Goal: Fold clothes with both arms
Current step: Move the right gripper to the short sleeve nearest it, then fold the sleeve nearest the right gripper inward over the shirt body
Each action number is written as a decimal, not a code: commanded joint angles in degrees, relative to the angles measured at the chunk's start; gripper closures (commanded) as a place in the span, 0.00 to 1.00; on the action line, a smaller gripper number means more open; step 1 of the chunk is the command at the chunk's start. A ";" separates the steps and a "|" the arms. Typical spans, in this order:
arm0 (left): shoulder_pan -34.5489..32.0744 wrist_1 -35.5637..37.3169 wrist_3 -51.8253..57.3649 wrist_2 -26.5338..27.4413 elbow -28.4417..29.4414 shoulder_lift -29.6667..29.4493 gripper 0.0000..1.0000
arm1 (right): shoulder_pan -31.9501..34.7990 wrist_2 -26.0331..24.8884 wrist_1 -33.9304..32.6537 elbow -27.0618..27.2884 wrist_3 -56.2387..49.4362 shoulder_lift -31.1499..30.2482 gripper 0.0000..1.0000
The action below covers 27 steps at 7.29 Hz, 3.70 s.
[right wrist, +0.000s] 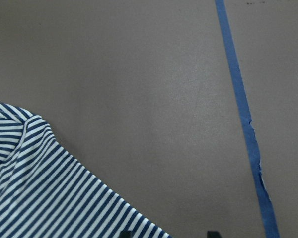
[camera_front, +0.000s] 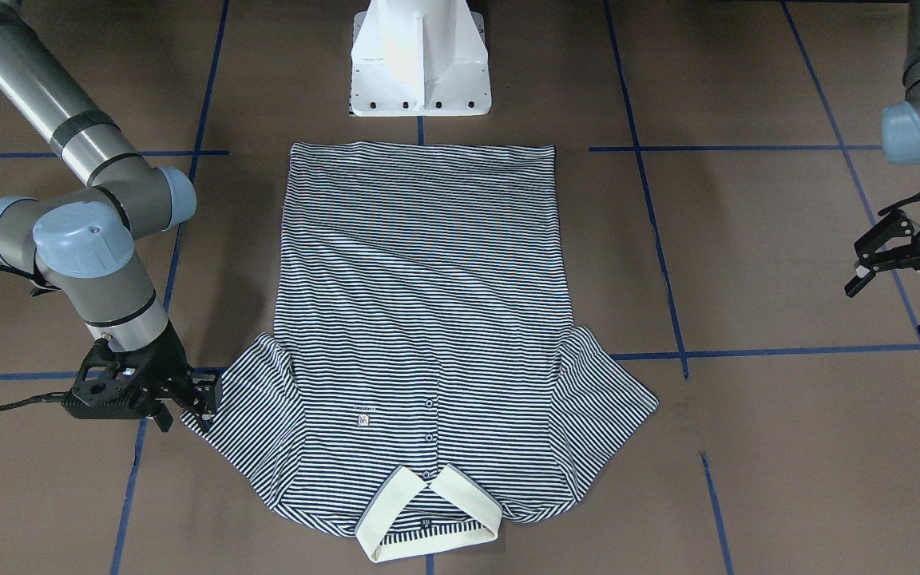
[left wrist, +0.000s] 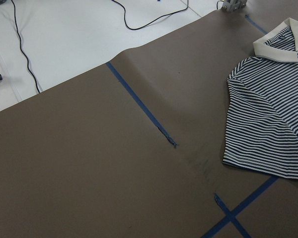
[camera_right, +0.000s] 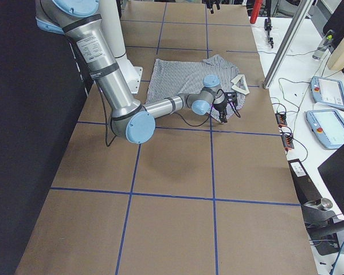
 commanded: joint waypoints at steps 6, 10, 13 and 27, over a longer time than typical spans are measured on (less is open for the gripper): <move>0.47 -0.01 -0.11 0.65 0.10 -0.02 0.00 | -1.05 -1.03 0.08 -0.36 0.10 -1.31 0.48; 0.47 -0.19 -0.11 0.65 0.10 0.15 0.00 | -1.05 -1.64 0.08 -0.10 0.89 -0.61 1.00; 0.47 -0.27 -0.02 0.65 -0.08 0.51 0.00 | -1.32 -2.70 -18.18 9.26 1.32 3.06 1.00; 0.56 -0.28 -0.02 0.65 -0.17 1.30 0.00 | -12.22 -15.01 -31.21 -2.29 16.19 25.40 0.00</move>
